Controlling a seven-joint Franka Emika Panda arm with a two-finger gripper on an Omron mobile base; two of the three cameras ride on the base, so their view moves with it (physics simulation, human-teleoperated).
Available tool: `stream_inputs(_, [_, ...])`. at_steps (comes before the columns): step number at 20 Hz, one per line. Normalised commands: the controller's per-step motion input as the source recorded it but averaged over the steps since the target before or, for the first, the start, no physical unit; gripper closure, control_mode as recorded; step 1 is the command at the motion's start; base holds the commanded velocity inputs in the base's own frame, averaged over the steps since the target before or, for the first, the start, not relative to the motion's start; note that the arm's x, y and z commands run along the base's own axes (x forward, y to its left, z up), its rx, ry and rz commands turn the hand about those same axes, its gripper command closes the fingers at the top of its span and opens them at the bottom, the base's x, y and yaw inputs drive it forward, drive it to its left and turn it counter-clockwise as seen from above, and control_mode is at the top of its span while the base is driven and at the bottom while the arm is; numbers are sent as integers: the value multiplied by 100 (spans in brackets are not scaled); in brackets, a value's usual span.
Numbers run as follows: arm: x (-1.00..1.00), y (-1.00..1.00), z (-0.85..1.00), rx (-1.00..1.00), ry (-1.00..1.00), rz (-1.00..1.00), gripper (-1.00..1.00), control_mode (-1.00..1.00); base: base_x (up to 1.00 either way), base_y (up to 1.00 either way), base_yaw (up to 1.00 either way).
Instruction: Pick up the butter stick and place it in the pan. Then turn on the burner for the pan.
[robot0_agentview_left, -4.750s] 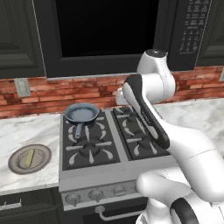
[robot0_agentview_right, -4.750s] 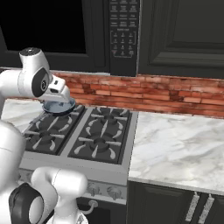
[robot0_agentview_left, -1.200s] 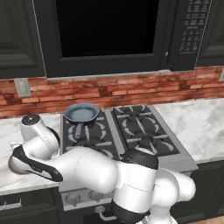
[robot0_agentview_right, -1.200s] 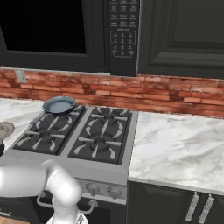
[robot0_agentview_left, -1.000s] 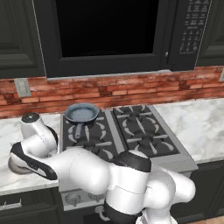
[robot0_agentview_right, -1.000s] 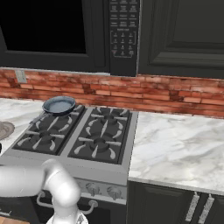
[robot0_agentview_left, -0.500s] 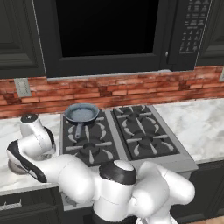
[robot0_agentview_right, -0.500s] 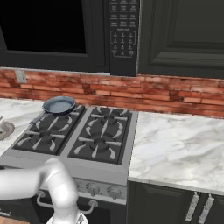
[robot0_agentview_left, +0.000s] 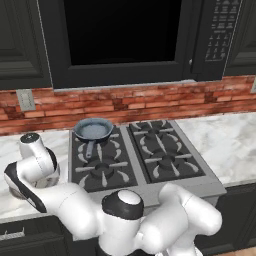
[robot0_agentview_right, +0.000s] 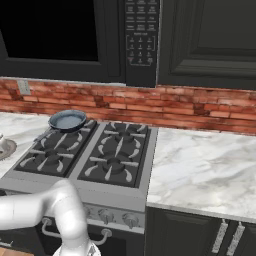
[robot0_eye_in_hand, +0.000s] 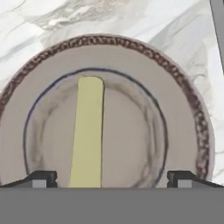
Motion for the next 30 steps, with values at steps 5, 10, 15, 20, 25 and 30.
stream_inputs(5, [16,18,-11,0,3,0,-100,-100,0,0,0])
stream_inputs(10, [15,13,-14,1,2,0,-100,-100,0,0,0])
stream_inputs(15, [8,12,-18,0,2,0,-100,-100,0,0,0])
stream_inputs(20, [0,9,-22,0,2,0,100,-100,0,0,0])
stream_inputs(25, [0,0,-12,0,1,0,100,-100,0,0,0])
stream_inputs(30, [0,0,0,0,-6,0,100,-100,0,0,0])
